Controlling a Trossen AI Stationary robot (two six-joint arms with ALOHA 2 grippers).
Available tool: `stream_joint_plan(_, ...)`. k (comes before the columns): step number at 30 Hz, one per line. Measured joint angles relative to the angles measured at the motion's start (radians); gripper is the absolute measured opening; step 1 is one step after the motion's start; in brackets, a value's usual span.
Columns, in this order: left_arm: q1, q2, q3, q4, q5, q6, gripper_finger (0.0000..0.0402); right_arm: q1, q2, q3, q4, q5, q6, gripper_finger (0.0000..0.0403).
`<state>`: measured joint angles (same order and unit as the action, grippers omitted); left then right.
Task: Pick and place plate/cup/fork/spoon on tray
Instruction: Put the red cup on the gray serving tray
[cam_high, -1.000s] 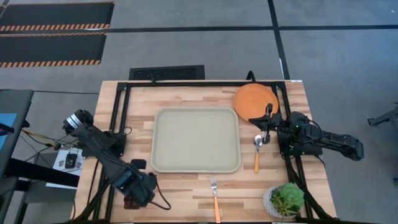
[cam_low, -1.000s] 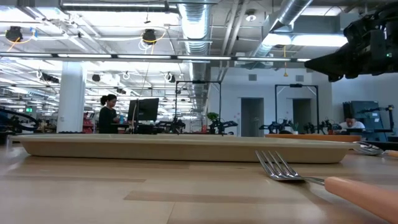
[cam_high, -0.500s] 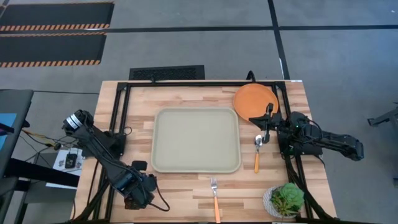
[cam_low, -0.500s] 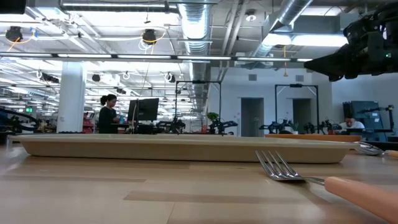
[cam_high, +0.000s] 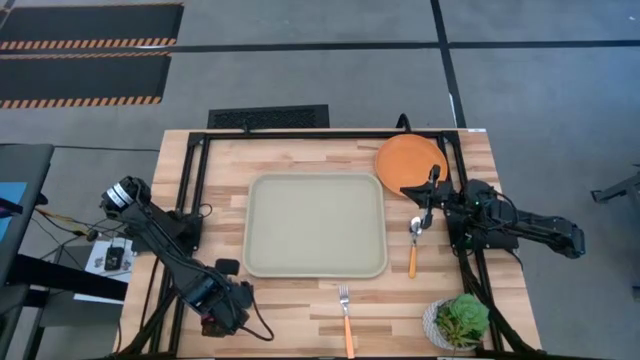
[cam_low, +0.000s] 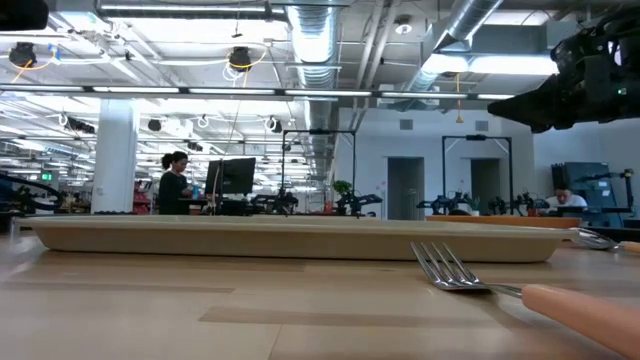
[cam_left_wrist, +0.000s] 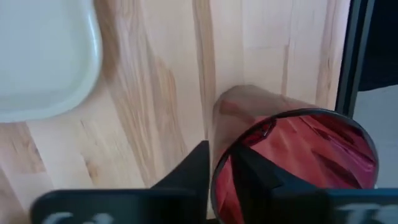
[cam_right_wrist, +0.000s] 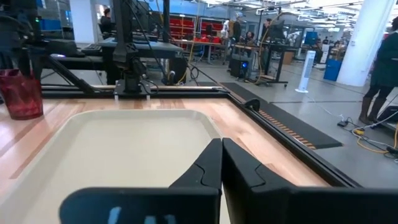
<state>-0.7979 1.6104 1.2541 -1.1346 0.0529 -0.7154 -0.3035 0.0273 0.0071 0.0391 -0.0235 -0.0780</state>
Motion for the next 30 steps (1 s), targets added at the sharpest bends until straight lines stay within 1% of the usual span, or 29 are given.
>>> stream_joint_plan(3, 0.000, 0.000, 0.000, 0.002, 0.000, 0.017, 0.0011, 0.000, 0.000, 0.000, -0.001, 0.000, 0.000, 0.0021)
stream_joint_plan(4, 0.000, 0.000, 0.000, 0.003, 0.000, 0.022, 0.0006, 0.000, 0.000, 0.000, -0.001, 0.000, 0.000, 0.0020)
stream_joint_plan(10, 0.001, -0.005, 0.000, 0.002, -0.006, 0.023, 0.0003, 0.000, 0.000, 0.000, -0.002, 0.000, 0.000, 0.0021)
stream_joint_plan(14, 0.013, -0.039, 0.004, 0.000, -0.020, -0.005, 0.0002, 0.000, 0.000, 0.000, -0.002, 0.000, 0.006, 0.0024)
stream_joint_plan(17, 0.031, -0.098, 0.007, 0.001, -0.062, -0.031, 0.0001, 0.000, 0.000, 0.000, -0.002, 0.000, 0.006, 0.0021)
stream_joint_plan(20, 0.055, -0.175, 0.007, 0.006, -0.140, -0.038, 0.0001, 0.000, 0.000, 0.000, -0.002, 0.000, 0.007, 0.0018)
stream_joint_plan(23, 0.109, -0.242, 0.008, 0.040, -0.232, -0.036, 0.0001, 0.000, 0.000, 0.000, -0.002, 0.000, 0.007, 0.0017)
stream_joint_plan(25, 0.176, -0.265, 0.008, 0.071, -0.270, -0.030, 0.0001, 0.000, 0.000, 0.000, -0.002, 0.000, 0.009, 0.0018)
stream_joint_plan(28, 0.308, -0.268, 0.008, 0.132, -0.265, 0.074, 0.0000, 0.000, 0.000, 0.000, -0.003, 0.012, 0.011, 0.0020)
stream_joint_plan(30, 0.415, -0.267, 0.008, 0.188, -0.218, 0.179, 0.0000, 0.000, 0.000, 0.000, -0.005, 0.027, 0.025, 0.0020)
